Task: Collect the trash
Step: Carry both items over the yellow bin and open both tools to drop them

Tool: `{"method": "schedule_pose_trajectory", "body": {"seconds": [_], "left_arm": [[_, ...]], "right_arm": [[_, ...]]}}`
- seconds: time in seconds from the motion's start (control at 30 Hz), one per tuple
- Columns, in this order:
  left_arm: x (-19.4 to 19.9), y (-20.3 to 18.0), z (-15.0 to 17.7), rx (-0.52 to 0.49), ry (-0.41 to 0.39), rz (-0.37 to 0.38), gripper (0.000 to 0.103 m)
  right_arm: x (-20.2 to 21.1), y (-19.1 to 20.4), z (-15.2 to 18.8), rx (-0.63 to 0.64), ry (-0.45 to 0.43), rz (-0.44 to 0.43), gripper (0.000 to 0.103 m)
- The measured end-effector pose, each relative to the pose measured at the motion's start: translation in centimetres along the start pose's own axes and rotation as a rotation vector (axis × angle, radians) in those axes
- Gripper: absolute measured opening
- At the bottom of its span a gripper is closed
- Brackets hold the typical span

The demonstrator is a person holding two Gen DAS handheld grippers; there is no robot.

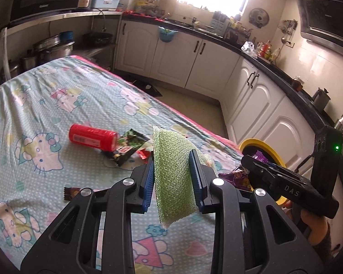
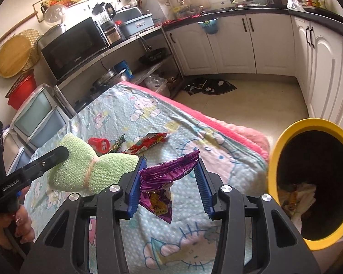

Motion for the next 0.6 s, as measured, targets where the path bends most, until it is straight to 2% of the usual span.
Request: {"method": "schedule_pose_trajectory", "body": {"seconds": [0.6], "left_arm": [[-2.0, -5.1, -1.6, -0.07, -0.005, 0.073, 0.022]], "right_arm": [[4.6, -4.1, -0.8, -0.005, -0.097, 0.079, 0.042]]}}
Point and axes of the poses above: each gripper's, at about its wrist camera, not at the fingertips, and x roughly against the way its jaws point, y to its left, z to its underside, the point moved 7 cm from there along -x, roughly the way its jaws point, and after that the axes turned 15 degrees about z, right-handed, at the moved point
